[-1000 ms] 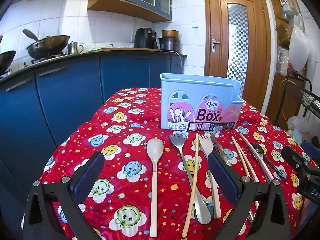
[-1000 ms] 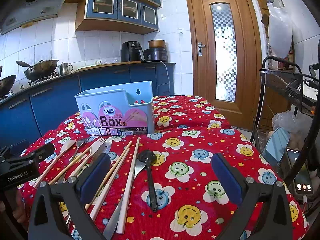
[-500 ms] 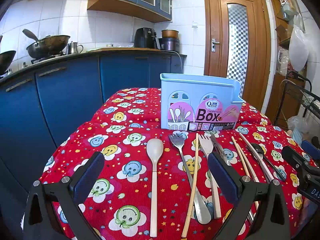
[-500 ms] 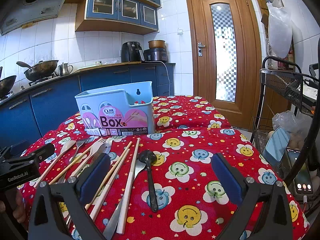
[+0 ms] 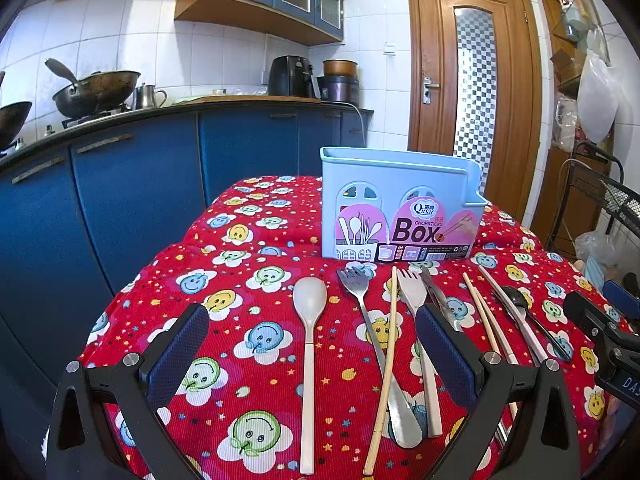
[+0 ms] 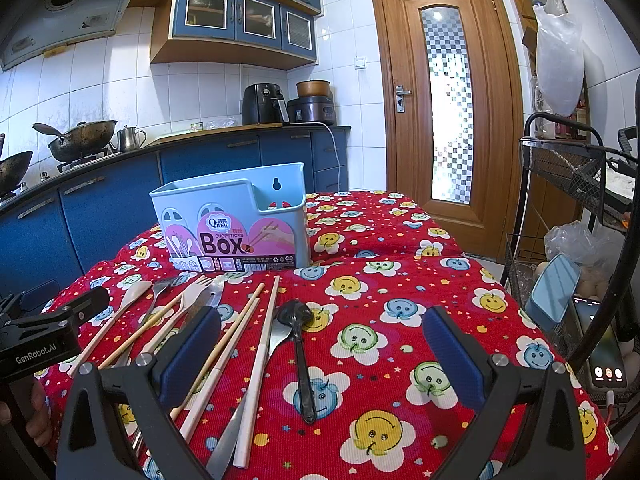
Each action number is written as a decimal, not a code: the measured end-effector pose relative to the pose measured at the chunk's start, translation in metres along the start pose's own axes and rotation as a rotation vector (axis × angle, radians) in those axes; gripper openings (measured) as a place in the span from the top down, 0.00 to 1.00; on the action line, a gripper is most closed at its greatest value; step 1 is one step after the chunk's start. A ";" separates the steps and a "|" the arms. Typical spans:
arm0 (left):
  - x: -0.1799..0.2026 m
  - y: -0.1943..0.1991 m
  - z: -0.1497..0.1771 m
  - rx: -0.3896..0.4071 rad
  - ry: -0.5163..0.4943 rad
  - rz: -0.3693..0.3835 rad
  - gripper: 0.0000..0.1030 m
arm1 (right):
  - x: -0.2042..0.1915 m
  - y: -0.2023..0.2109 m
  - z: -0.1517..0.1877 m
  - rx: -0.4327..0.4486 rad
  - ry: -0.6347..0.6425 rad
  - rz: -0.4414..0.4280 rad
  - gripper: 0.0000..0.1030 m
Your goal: Organize utensils
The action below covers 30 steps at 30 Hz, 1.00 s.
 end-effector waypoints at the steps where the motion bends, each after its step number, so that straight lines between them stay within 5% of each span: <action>1: 0.000 0.000 0.000 0.000 0.000 0.000 0.01 | 0.000 0.000 0.000 0.000 0.000 0.000 0.00; 22: 0.001 0.001 -0.001 -0.002 -0.001 -0.005 0.01 | 0.001 -0.003 -0.002 -0.025 0.004 -0.014 0.00; 30: -0.012 0.002 -0.016 -0.082 0.014 -0.017 0.01 | 0.005 -0.004 -0.017 -0.105 0.030 -0.050 0.00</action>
Point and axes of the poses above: each gripper's, at about its wrist camera, not at the fingertips, and y roughly against the way its jaws point, x to its right, z to its underside, the point moved 4 cm from there along -y, roughly the way its jaws point, and after that the axes turned 12 degrees about z, right-handed, at the moved point
